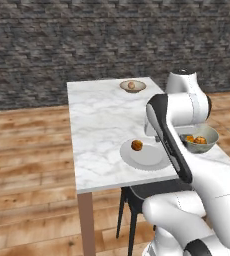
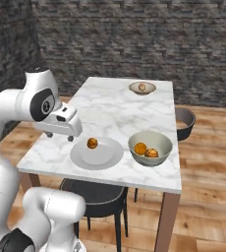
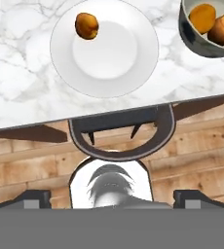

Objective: Take the fruits from the plate on the dining counter and place two fruits in each bowl.

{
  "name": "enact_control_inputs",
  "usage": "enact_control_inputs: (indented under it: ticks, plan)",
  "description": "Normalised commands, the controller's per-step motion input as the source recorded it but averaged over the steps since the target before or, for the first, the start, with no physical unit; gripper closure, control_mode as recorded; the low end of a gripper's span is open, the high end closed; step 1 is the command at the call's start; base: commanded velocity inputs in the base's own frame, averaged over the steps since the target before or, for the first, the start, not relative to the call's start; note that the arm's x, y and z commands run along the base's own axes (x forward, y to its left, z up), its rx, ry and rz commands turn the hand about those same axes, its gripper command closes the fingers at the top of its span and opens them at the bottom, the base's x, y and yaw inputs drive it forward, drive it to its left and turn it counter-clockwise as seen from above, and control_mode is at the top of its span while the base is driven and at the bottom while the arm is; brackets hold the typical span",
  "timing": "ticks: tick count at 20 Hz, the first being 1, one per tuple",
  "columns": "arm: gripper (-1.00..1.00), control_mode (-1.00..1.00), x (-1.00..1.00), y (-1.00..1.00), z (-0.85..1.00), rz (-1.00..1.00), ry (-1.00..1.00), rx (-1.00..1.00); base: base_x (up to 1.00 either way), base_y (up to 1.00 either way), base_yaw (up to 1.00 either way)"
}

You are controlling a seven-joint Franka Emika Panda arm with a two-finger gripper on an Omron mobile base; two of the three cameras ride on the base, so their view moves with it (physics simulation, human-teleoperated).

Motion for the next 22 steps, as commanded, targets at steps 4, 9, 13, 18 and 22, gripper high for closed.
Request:
enact_control_inputs:
  ticks: [4,9,13,18,22]
  plan:
    - [-1.00,-1.00,1.00,0.00,-0.87,0.00,-0.11,0.00,0.00,0.00,0.00]
    - [-1.00,-1.00,0.97,0.00,-0.95,0.00,-0.14,0.03,0.00,0.00,0.00]
    - [-1.00,-1.00,0.74,0.00,-0.56,0.00,0.02,0.00,0.00,0.00,0.00]
    - [-1.00,-1.00,0.65,-0.04,-0.19,0.00,0.16,0.00,0.00,0.00,0.00]
    - [-1.00,-1.00,0.59,-0.01,-0.01,0.00,0.04,0.02,0.00,0.00,0.00]
